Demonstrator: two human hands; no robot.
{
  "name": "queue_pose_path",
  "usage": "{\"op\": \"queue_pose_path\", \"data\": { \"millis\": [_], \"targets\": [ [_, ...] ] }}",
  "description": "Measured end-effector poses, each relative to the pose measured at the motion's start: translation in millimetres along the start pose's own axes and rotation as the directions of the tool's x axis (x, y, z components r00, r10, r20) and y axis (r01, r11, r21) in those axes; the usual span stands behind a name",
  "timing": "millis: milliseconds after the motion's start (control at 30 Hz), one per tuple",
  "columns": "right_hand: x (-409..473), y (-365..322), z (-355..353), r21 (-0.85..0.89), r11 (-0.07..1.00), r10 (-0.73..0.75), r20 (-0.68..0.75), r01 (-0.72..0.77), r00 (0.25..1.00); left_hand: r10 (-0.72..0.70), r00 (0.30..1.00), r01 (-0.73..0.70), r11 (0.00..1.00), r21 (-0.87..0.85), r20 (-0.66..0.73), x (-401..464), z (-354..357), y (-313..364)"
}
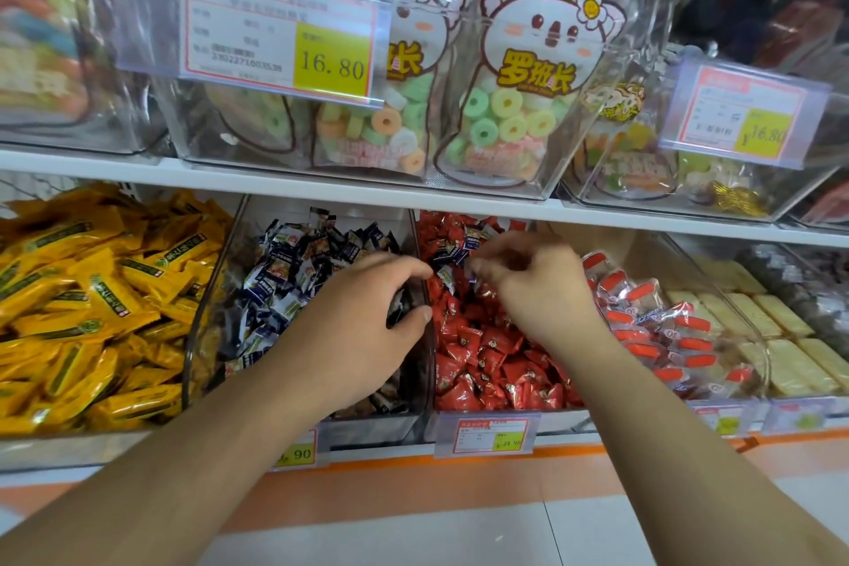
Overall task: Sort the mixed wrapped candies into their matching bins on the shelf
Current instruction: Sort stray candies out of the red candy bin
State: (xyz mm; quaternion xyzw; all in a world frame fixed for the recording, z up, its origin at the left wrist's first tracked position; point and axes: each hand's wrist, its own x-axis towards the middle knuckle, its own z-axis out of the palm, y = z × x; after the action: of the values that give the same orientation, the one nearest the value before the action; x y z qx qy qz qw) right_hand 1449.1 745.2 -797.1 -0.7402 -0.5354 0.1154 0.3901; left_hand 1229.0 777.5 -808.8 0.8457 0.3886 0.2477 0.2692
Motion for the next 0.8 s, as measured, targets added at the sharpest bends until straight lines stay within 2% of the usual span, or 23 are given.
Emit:
{"op": "queue_pose_path", "data": {
  "millis": [133, 233, 333, 367, 433, 533, 633, 700, 800],
  "targets": [
    [-16.2, -28.2, -15.9, 0.384, 0.92, -0.003, 0.203, -0.077, 0.979, -0.024, 0.998, 0.022, 0.999, -0.035, -0.055, 3.3, -4.3, 3.1],
    [-23.2, -37.7, -16.0, 0.461, 0.884, -0.084, 0.325, -0.08, 0.942, 0.033, 0.996, -0.037, 0.998, -0.048, -0.081, 3.6, -9.1, 5.7],
    [-20.3, -35.3, -12.9, 0.47, 0.876, -0.044, 0.299, -0.107, 0.953, 0.017, 0.989, -0.021, 1.0, -0.022, -0.15, 2.5, -14.2, 3.1],
    [-17.7, -30.8, -10.6, 0.427, 0.898, -0.008, 0.251, -0.104, 0.968, -0.002, 0.987, 0.003, 1.0, 0.002, -0.159, 2.0, -15.5, 1.0],
    [-11.5, -18.1, -4.4, 0.232, 0.972, 0.015, 0.143, -0.048, 0.99, -0.065, 0.991, 0.072, 0.995, 0.063, -0.118, 2.6, -16.5, -3.7],
    [-5.3, -3.9, 9.7, -0.014, 0.999, -0.037, 0.121, 0.039, 0.992, -0.151, 0.988, 0.15, 0.988, 0.045, 0.012, 3.7, -15.6, -4.8],
    [2.4, 1.2, 28.0, -0.211, 0.966, -0.126, 0.109, 0.147, 0.986, -0.085, 0.996, 0.086, 0.996, -0.026, 0.026, 5.3, -11.0, 0.1],
    [9.8, 7.9, 40.1, -0.322, 0.926, -0.163, 0.129, 0.197, 0.978, -0.024, 0.999, 0.025, 1.0, -0.003, 0.043, 7.3, -4.3, 0.4],
    [17.7, 16.8, 53.3, -0.411, 0.897, -0.12, 0.135, 0.166, 0.984, 0.007, 0.995, -0.011, 0.999, 0.037, 0.099, 10.7, 4.4, -6.9]
  ]
}}
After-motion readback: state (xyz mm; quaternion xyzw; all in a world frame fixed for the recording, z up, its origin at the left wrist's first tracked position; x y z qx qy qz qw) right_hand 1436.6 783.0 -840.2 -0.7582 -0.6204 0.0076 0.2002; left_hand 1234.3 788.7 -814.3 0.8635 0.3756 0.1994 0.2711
